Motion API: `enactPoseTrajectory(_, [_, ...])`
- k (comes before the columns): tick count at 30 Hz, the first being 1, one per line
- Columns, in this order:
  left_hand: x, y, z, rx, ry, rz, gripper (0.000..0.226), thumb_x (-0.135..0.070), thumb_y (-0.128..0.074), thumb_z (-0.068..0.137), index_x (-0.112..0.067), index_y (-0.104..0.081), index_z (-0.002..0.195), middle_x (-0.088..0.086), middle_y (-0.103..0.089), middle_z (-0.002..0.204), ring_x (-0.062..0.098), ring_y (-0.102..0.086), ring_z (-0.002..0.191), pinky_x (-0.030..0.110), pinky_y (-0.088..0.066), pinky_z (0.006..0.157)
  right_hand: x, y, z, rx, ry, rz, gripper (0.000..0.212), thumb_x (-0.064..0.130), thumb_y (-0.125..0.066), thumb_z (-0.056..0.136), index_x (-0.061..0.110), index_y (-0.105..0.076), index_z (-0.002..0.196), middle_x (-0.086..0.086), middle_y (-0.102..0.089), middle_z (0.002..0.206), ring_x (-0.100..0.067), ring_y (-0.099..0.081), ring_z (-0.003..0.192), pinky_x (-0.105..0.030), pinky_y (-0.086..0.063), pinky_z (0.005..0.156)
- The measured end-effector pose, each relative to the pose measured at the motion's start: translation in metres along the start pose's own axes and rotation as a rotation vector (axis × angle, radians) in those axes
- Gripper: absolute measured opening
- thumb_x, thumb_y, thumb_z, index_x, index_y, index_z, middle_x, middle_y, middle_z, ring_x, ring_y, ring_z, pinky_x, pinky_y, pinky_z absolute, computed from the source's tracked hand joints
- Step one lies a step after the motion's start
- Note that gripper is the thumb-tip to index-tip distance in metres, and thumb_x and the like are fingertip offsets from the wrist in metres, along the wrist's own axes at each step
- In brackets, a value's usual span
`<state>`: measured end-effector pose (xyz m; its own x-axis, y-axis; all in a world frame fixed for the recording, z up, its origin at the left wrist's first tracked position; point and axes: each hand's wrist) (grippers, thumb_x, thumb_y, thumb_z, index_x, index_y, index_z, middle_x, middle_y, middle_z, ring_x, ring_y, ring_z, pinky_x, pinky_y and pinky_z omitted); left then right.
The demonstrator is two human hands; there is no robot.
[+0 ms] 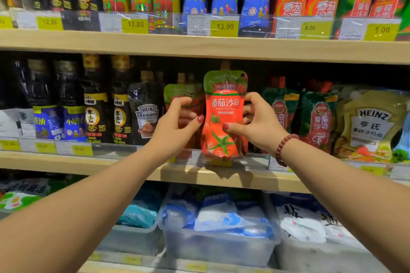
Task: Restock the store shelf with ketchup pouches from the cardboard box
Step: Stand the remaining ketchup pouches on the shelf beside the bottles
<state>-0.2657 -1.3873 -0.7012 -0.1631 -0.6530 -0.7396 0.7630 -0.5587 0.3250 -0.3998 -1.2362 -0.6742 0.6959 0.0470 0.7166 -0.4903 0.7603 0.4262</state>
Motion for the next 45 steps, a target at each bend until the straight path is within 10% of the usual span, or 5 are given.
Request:
enactPoseTrajectory(9, [0.04,-0.022,-0.016,0.177,0.004,0.649,0.03,-0.041,-0.077,0.068,-0.038,-0.063,0.095,-0.021,-0.051,0.074,0.009,-0.049,0.08,0.03,-0.036,0.076,-0.012,-0.001,0.034,-0.186,-0.015,-0.18,0.046,0.019,-0.081,0.069,0.018,-0.046,0.098,-0.001,-0.06,0.098,-0.017,-0.06,0.09,-0.035,-0.053,0.078])
enactPoseTrajectory(18, [0.05,-0.034,-0.019,0.016,-0.036,0.62,0.029,-0.048,-0.079,0.063,-0.037,-0.055,0.074,-0.018,-0.061,0.078,0.007,-0.052,0.082,0.031,-0.017,0.068,-0.054,-0.028,0.023,-0.065,-0.107,-0.222,0.045,0.024,-0.08,0.07,0.026,-0.042,0.094,0.013,-0.054,0.088,0.0,-0.054,0.077,-0.017,-0.044,0.059])
enactPoseTrajectory(22, [0.053,-0.033,-0.019,0.012,-0.042,0.616,0.028,-0.048,-0.078,0.064,-0.039,-0.054,0.075,-0.018,-0.058,0.079,0.006,-0.047,0.081,0.028,-0.017,0.069,-0.057,-0.028,0.021,0.072,-0.156,-0.168,0.061,0.025,-0.082,0.067,0.026,-0.045,0.116,0.012,-0.058,0.099,-0.004,-0.056,0.088,-0.023,-0.045,0.076])
enactPoseTrajectory(27, [0.055,-0.033,-0.02,-0.002,-0.067,0.6,0.028,-0.045,-0.08,0.063,-0.038,-0.055,0.075,-0.02,-0.05,0.071,0.005,-0.042,0.076,0.028,-0.015,0.067,-0.053,-0.025,0.025,0.164,-0.259,-0.145,0.032,0.027,-0.079,0.071,0.028,-0.057,0.095,0.015,-0.063,0.089,0.001,-0.059,0.083,-0.013,-0.042,0.061])
enactPoseTrajectory(45, [0.053,-0.03,-0.024,-0.029,-0.103,0.554,0.026,-0.044,-0.081,0.064,-0.035,-0.065,0.083,-0.019,-0.053,0.07,0.005,-0.044,0.073,0.023,-0.016,0.065,-0.047,-0.011,0.002,-0.021,-0.25,-0.129,0.069,0.035,-0.079,0.07,0.014,-0.05,0.129,-0.003,-0.066,0.104,-0.015,-0.064,0.093,-0.038,-0.056,0.083])
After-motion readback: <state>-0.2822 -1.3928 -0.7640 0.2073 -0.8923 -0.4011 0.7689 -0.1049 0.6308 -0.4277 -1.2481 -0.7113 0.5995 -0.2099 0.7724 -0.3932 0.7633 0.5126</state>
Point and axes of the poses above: each hand's wrist, its own z-axis towards the middle knuckle, its own y-axis out of the back of the hand, x = y × z
